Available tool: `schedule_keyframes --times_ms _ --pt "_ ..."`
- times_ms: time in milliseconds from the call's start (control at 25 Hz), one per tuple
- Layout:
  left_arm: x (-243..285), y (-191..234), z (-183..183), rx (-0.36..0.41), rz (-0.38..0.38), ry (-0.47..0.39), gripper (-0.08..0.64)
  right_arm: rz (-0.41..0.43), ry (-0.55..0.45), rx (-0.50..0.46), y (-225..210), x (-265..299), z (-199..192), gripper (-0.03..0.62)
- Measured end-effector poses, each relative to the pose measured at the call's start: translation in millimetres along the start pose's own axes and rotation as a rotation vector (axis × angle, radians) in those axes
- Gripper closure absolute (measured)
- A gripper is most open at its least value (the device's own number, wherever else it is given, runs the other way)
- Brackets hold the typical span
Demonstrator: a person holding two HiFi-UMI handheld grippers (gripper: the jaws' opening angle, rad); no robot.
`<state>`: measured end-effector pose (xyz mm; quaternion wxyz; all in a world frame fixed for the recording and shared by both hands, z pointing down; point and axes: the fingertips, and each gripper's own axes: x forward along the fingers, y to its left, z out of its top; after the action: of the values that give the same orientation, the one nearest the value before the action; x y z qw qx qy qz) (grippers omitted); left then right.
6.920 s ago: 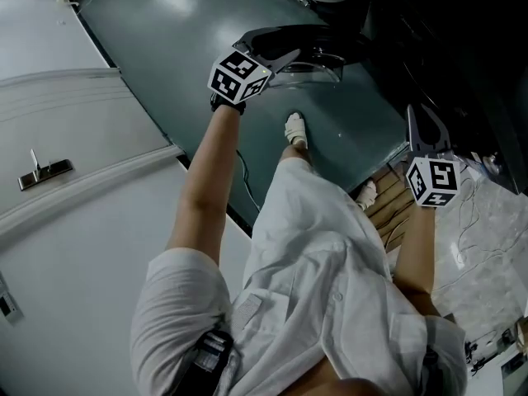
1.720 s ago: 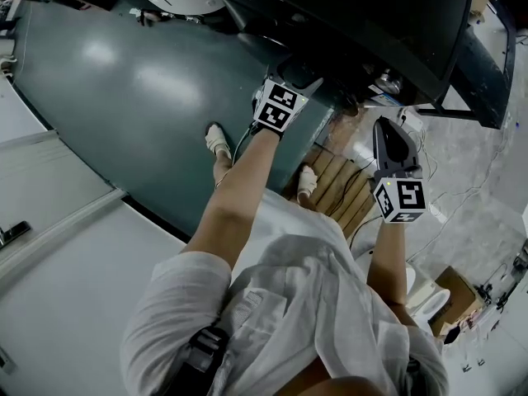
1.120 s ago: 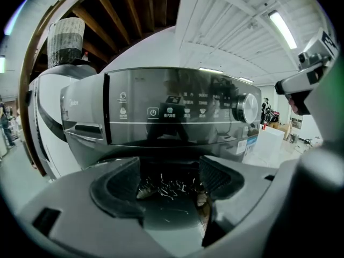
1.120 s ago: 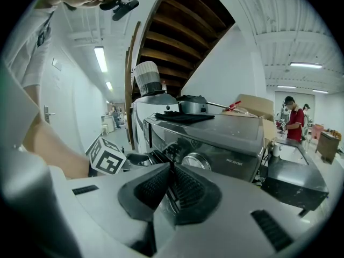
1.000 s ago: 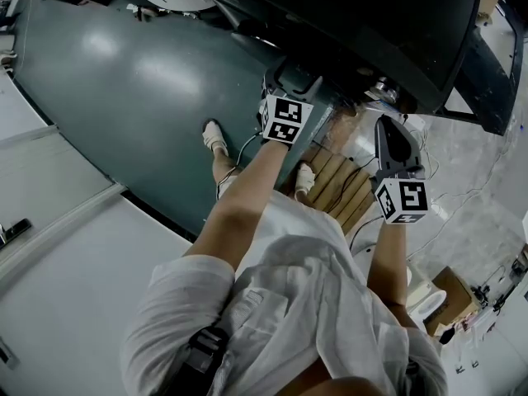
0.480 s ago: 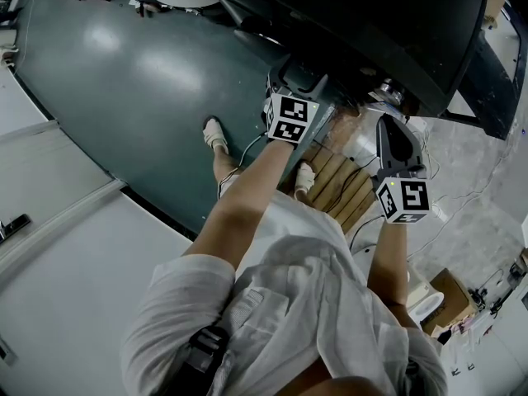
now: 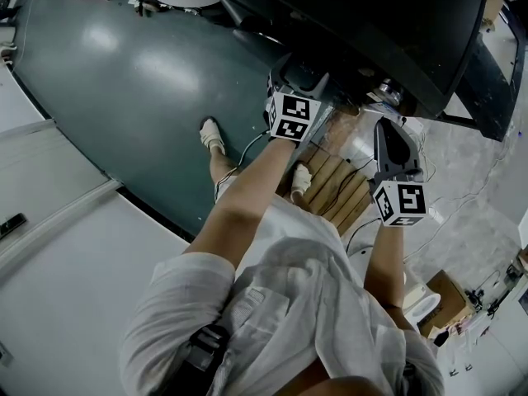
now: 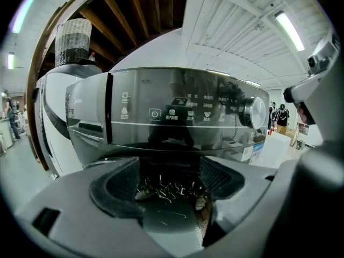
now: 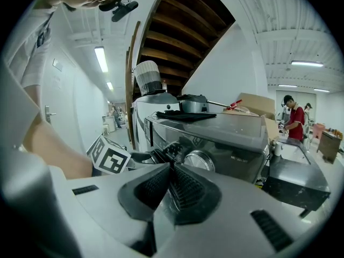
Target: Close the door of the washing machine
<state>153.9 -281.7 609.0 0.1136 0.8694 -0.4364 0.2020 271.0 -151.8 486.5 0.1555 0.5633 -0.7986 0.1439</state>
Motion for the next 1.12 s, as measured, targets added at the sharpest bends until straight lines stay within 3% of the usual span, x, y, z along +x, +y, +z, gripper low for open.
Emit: schedule_keyframes --times_ms 560,840,1120 --pt "-1.3 1.2 -4.1 0.011 -0.021 0.022 0.211 -0.026 -0.007 -0.009 2.3 -26.8 2.9 0.561" --pt "-7.6 -0.6 -8.3 -0.017 -0.108 0.071 0.215 -0.046 -0.02 0.003 10.5 -51.4 8.4 0.56" --pt "-44.4 9.3 16.6 0.037 -0.117 0.033 0.215 -0.066 -0.019 0.013 9.1 -60.7 -1.4 0.56"
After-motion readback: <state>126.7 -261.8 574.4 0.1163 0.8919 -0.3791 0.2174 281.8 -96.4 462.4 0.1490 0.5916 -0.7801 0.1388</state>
